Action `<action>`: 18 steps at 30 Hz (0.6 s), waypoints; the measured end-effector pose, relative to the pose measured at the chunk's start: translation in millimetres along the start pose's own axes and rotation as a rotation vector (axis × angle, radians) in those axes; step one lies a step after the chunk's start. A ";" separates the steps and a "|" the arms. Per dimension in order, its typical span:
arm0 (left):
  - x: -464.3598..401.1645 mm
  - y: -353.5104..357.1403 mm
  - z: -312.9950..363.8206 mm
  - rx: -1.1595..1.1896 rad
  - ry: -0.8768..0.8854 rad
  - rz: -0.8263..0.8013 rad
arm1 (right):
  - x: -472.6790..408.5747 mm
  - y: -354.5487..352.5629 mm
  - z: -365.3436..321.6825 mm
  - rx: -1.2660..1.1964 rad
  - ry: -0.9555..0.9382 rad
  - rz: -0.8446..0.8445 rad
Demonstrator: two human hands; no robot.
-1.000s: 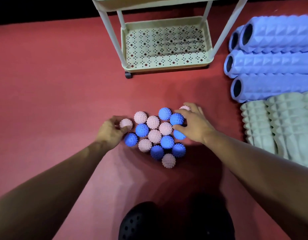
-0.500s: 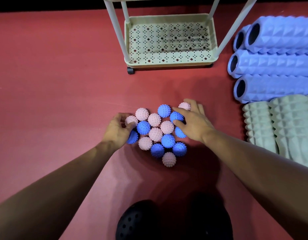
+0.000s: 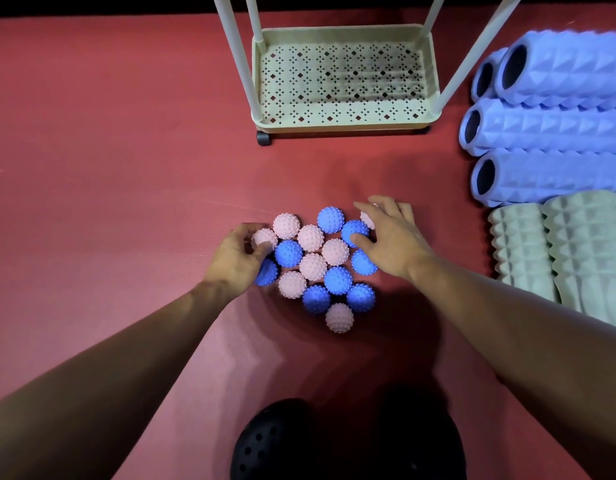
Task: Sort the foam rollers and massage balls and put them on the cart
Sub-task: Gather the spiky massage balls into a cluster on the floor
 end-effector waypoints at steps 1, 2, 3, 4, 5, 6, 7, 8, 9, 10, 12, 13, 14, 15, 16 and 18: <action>0.1 0.0 0.2 -0.006 0.005 -0.002 | 0.0 -1.3 -1.0 -0.005 0.000 0.008; 0.2 -0.2 0.2 -0.016 0.008 -0.004 | 0.1 -2.1 -1.8 -0.001 -0.002 0.014; 0.6 -0.4 0.5 -0.032 0.011 -0.008 | 0.4 -2.9 -1.6 0.011 0.000 0.018; 0.8 -0.7 0.8 -0.048 0.014 -0.012 | 0.7 -3.6 -0.4 0.026 0.006 0.020; 1.3 -1.1 1.2 -0.063 0.016 -0.018 | 1.0 -4.8 2.0 0.038 0.016 0.022; 2.5 -2.1 2.4 -0.077 0.012 -0.022 | 1.3 -6.5 4.9 0.047 0.026 0.029; 3.7 -3.9 3.5 -0.092 0.003 -0.021 | 1.8 -8.8 7.3 0.055 0.032 0.041; 5.0 -6.7 4.8 -0.111 -0.008 -0.015 | 2.6 -11.2 8.6 0.060 0.032 0.058; 6.6 -10.4 7.0 -0.140 -0.013 -0.006 | 3.5 -14.5 8.6 0.062 0.026 0.078; 8.6 -14.7 10.1 -0.186 -0.011 0.001 | 5.3 -18.0 7.2 0.058 0.018 0.099; 15.2 -22.3 22.9 -0.314 0.030 -0.011 | 11.5 -25.5 2.2 0.054 0.001 0.125; 19.4 -25.5 33.8 -0.386 0.075 -0.028 | 15.8 -29.6 -1.8 0.065 -0.011 0.121; 24.2 -28.4 47.0 -0.458 0.135 -0.052 | 20.7 -34.1 -6.8 0.085 -0.031 0.107; 30.0 -31.3 60.9 -0.519 0.194 -0.080 | 26.0 -39.4 -12.8 0.111 -0.058 0.086; 35.7 -35.0 74.7 -0.567 0.233 -0.104 | 31.1 -46.0 -19.3 0.141 -0.088 0.061; 47.5 -44.8 101.9 -0.626 0.258 -0.136 | 40.7 -63.9 -33.8 0.194 -0.142 0.005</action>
Point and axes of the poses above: each hand's wrist, its own x-axis away from the middle knuckle, its own y-axis out of the palm, z = x × y, the point moved 8 cm from there along -x, towards the middle knuckle, and after that the axes turned 5 degrees about y, right-handed, at the moved point
